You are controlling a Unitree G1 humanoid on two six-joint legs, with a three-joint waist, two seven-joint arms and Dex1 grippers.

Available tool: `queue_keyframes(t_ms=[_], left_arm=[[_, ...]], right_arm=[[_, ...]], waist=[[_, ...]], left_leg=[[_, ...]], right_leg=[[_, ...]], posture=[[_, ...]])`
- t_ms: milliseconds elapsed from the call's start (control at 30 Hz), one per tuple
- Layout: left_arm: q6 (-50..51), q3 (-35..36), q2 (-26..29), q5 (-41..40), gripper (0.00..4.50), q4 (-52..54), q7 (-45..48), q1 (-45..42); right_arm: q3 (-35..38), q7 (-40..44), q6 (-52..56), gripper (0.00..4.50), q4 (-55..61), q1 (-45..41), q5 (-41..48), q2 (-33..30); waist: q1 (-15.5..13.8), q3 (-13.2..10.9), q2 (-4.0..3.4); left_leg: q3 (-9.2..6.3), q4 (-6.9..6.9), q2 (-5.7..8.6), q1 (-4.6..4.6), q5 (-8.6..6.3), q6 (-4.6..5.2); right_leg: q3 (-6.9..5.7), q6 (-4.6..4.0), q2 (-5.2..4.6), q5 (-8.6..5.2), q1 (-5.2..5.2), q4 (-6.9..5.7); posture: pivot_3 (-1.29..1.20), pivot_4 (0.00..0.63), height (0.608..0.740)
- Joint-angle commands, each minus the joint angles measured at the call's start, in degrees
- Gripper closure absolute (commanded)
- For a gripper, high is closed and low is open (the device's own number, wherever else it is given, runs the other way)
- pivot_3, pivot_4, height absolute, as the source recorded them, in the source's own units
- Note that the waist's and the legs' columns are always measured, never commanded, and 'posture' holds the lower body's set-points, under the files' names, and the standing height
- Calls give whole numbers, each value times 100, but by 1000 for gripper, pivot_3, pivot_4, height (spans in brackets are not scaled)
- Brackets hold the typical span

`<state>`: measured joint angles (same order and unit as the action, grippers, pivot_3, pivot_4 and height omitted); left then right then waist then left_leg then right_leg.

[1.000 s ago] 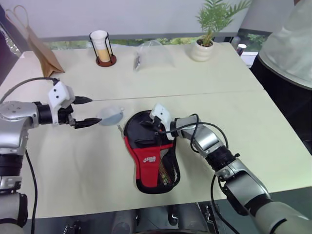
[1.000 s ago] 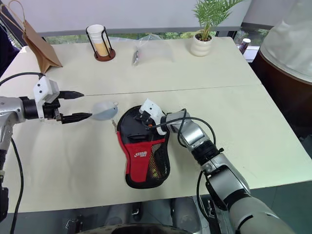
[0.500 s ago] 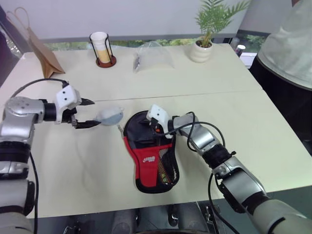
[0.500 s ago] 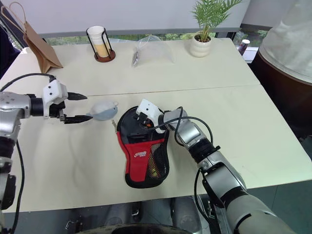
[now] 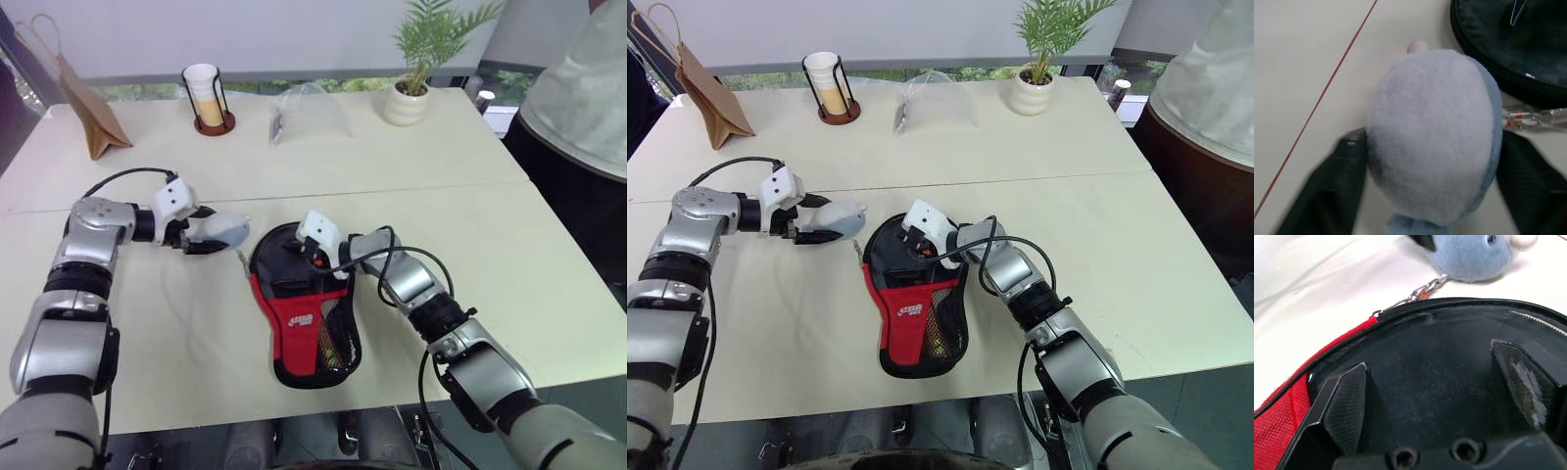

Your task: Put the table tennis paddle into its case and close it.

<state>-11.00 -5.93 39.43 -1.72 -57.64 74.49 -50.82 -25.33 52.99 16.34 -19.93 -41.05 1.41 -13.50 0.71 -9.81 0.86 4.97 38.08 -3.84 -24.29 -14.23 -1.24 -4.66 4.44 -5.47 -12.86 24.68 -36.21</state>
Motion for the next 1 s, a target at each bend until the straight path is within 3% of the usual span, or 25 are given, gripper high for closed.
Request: queue_keyframes(t_ms=[33,100,167,600,1000], left_arm=[[-214,89,-3,79,2877,-225,-119,-261],[-342,42,-102,209,3831,-449,-390,-423],[-467,11,-221,350,4430,-673,-707,-589],[-704,-112,-1304,1164,4430,-1694,-2731,-1644],[-652,-78,-2376,1523,4430,-1954,-4215,-2255]], right_arm=[[-114,-26,370,0,61,251,-254,-193],[-153,-72,673,0,236,356,-299,-243],[-202,-129,925,0,373,446,-341,-288],[-269,-278,2697,0,1947,1047,-145,-707],[-506,-588,3266,0,2101,1189,-86,-417]], waist=[[-6,0,0],[-17,1,1],[-30,2,3],[-30,7,11],[0,13,20]], left_leg=[[0,0,0,0,0,0],[-2,0,0,0,0,0],[-3,3,2,0,0,0],[-8,8,6,-1,-1,1],[-12,7,6,2,-1,1]], right_leg=[[0,0,0,0,0,0],[-1,0,0,0,-1,0],[-1,0,-3,0,-4,0],[-7,1,-6,0,-10,4],[-9,2,-5,0,-11,2]], posture=[[0,150,740],[0,150,740],[0,150,740],[0,150,740],[0,150,740]])
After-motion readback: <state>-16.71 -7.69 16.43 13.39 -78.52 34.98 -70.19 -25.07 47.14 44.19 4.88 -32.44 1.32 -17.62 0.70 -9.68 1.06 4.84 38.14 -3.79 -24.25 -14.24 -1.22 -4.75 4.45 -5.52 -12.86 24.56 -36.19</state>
